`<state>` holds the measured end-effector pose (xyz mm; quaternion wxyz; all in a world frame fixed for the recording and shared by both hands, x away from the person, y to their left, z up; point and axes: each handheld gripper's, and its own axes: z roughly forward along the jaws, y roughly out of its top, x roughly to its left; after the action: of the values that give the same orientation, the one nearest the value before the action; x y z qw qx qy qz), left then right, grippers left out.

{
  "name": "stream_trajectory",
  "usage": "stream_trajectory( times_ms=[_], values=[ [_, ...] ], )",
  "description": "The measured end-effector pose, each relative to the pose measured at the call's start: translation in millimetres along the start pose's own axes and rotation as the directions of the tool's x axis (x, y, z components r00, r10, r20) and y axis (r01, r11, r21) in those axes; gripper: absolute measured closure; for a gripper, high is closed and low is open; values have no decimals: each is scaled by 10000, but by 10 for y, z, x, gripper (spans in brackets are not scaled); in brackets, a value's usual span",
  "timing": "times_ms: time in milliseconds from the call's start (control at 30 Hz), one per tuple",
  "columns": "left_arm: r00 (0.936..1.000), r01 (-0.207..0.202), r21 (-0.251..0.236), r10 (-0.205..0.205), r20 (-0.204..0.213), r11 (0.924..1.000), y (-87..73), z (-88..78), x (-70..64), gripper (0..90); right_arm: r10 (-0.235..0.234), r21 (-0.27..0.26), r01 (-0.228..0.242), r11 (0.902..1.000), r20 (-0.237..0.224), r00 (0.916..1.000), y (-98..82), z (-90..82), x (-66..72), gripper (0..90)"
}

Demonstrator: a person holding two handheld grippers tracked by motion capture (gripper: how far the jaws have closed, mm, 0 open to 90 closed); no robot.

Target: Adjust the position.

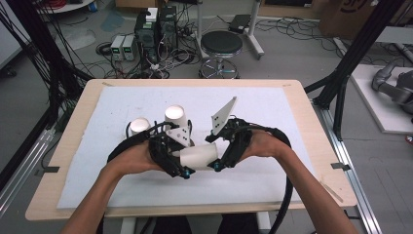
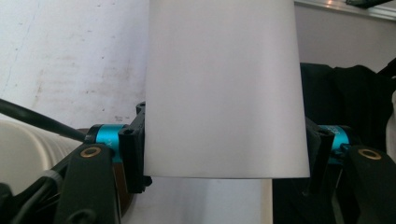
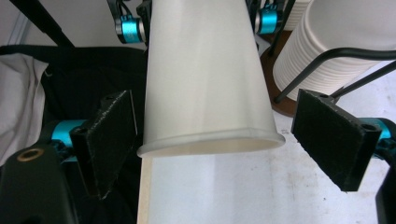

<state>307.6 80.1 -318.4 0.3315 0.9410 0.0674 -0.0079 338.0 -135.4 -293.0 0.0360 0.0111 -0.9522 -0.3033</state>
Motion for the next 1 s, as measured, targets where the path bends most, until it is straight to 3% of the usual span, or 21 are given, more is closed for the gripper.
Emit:
stream_trajectory(
  times_ms=[267, 367, 533, 700, 1000],
  values=[
    [9991, 428, -698, -430, -23, 9966, -144, 27, -26, 359, 234, -876, -233, 9959, 7, 9997, -190, -51, 3, 145],
    [9991, 414, -937, -421, -59, 9947, -187, 12, -22, 359, 322, -1212, -317, 9921, 17, 9995, -253, -72, 3, 145],
    [9976, 669, -1607, -685, -45, 9847, -260, -12, -33, 359, 533, -1689, -513, 9843, 74, 9986, -327, -117, 1, 146],
    [9968, 776, -1937, -802, -56, 9780, -317, -4, -41, 359, 696, -2215, -670, 9729, 37, 9976, -378, -157, -5, 147],
    [9946, 1002, -2710, -1039, 6, 9573, -394, 34, -58, 359, 859, -2803, -835, 9563, -40, 9963, -449, -162, 8, 148]
  ],
)
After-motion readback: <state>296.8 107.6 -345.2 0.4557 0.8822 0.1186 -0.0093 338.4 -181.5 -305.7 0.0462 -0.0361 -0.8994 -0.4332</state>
